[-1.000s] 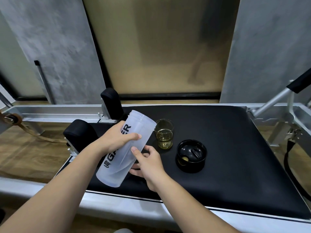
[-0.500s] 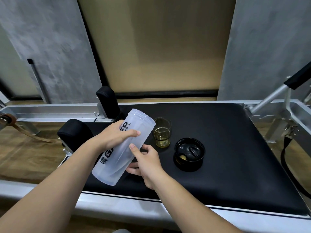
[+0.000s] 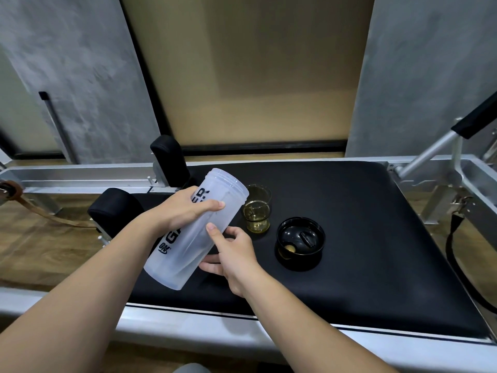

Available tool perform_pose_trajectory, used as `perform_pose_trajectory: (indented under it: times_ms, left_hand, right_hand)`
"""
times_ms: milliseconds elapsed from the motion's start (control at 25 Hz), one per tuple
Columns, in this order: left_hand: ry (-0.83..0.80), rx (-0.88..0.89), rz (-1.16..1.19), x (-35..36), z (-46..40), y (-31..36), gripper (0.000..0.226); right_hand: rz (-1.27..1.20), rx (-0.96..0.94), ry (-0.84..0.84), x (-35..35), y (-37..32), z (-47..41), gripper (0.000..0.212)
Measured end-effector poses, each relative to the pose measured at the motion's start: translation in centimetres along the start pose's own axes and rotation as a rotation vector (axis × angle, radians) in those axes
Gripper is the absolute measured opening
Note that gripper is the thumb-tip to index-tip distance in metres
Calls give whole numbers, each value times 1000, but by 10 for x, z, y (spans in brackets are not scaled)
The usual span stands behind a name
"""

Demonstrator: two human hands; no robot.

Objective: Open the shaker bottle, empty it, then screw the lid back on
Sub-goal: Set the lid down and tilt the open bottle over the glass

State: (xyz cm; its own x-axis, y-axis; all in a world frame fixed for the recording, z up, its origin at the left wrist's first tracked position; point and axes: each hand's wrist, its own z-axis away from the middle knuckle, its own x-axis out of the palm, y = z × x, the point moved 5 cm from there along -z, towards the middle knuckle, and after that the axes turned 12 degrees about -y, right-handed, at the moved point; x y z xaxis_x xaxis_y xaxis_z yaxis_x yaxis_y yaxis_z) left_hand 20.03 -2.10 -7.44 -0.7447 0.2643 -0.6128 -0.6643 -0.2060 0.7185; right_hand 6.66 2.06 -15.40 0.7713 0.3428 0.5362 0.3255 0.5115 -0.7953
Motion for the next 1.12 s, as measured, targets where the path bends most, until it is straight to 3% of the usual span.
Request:
perform_pose_trajectory:
  times_ms: [200,360,600,880,1120]
  left_hand:
    - [-14,12,-15,2,2,6,74]
    - [-14,6,-12,1,1,8,43]
    - [-43,-7,3,2,4,14,29]
    - [-7,-32,-3,-4,3,17,49]
    - [-21,-34,-20,-7,-3,19,53]
  right_hand:
    - [1,15,-15,0,-2,3,30]
    - [-12,18,-16,2,-4,5,23]
    - [-32,27,-11,6,-5,8,40]
    - [-33,11,1,6,-10,9,50]
    - [-54,17,-7,6,-15,11,44]
